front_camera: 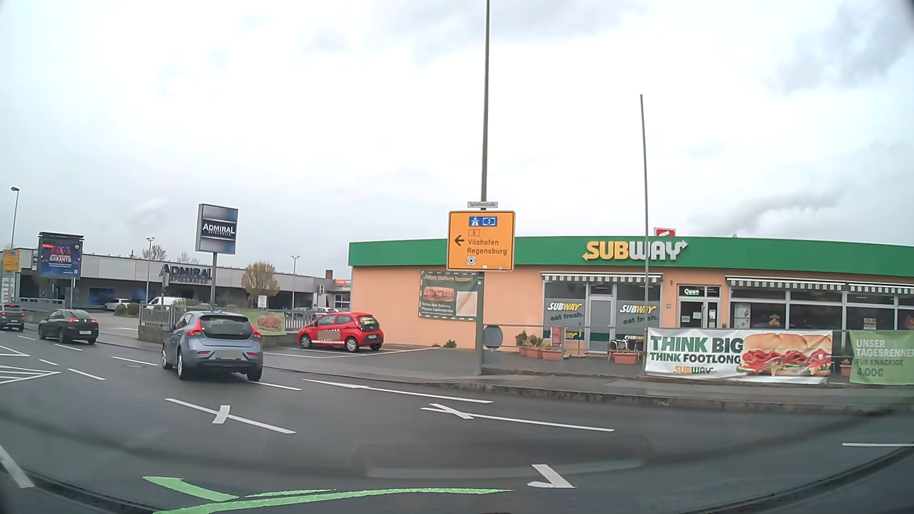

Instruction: Follow the waypoints while adhering to traffic rules and regulations

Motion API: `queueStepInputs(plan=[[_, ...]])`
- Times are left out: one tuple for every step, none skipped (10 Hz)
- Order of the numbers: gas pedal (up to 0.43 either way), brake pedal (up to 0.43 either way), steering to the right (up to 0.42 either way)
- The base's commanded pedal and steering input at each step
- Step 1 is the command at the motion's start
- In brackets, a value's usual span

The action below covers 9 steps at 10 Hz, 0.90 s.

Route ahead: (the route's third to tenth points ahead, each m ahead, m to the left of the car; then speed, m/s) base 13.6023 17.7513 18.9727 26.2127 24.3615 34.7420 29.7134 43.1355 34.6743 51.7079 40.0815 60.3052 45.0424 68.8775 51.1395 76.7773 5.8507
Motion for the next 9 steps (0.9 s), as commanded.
queueStepInputs(plan=[[0.0, 0.0, -0.058], [0.0, 0.0, -0.076], [0.0, 0.0, -0.093], [0.0, 0.0, -0.116], [0.0, 0.0, -0.135], [0.0, 0.0, -0.149], [0.0, 0.0, -0.155], [0.0, 0.0, -0.161], [0.0, 0.0, -0.172]])
